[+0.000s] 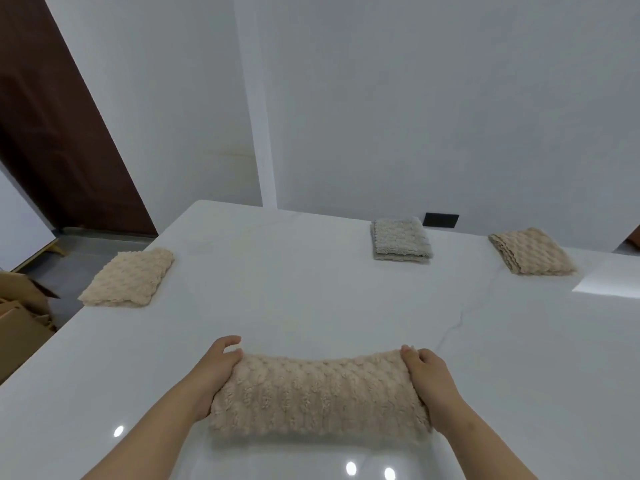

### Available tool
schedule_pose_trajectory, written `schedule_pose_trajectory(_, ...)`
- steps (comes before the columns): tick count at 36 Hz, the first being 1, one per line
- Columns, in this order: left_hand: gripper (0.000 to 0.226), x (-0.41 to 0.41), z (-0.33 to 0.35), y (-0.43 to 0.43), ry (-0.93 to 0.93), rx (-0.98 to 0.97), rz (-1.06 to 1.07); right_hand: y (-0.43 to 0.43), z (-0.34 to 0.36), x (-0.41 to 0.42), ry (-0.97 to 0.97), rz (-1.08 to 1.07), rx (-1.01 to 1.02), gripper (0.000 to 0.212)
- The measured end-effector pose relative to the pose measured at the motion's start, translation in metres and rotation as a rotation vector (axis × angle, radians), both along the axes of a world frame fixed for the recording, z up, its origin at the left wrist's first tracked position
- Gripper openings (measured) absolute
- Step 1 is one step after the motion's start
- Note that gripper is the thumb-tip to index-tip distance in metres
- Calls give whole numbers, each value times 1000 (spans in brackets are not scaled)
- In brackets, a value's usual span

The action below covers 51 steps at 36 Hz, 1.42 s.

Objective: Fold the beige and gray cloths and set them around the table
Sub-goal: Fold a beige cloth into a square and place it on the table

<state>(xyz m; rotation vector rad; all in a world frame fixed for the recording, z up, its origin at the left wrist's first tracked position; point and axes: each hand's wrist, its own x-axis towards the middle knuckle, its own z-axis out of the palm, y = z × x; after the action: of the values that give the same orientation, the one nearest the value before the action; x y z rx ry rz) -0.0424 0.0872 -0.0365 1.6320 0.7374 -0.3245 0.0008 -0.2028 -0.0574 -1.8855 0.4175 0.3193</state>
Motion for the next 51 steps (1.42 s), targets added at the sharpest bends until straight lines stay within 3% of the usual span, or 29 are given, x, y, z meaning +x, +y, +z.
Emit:
schedule_pose_trajectory(6, 20, -20, -17, -4, 52, 94, -167, -6, -12, -18, 73, 54, -60, 14)
schedule_pose_trajectory(17, 29, -23, -30, -18, -138, 472, -187, 0, -17, -27, -139, 140, -231, 18)
schedule_pose_trajectory(22, 31, -26, -31, -13, -203, 413, -185, 1, -19, -23, -120, 114, -200, 15)
schedule_pose_trajectory(26, 33, -28, -34, -3, -213, 350, -163, 1, -14, -22, -217, 13, -143, 5)
schedule_pose_trajectory(33, 39, -26, -42, 6, -174, 296, -176, 5, -16, -12, -249, -29, -110, 12)
schedule_pose_trajectory(40, 44, -23, -44, 6, -190, 370, -210, 9, -16, 0, -306, -46, -133, 13)
schedule_pose_trajectory(46, 48, -20, -52, 4, -200, 480, -237, 12, -20, 2, -189, -9, -206, 7)
schedule_pose_trajectory(51, 52, -13, -46, 2, -81, 681, -411, 13, -20, -5, -43, 75, -314, 59)
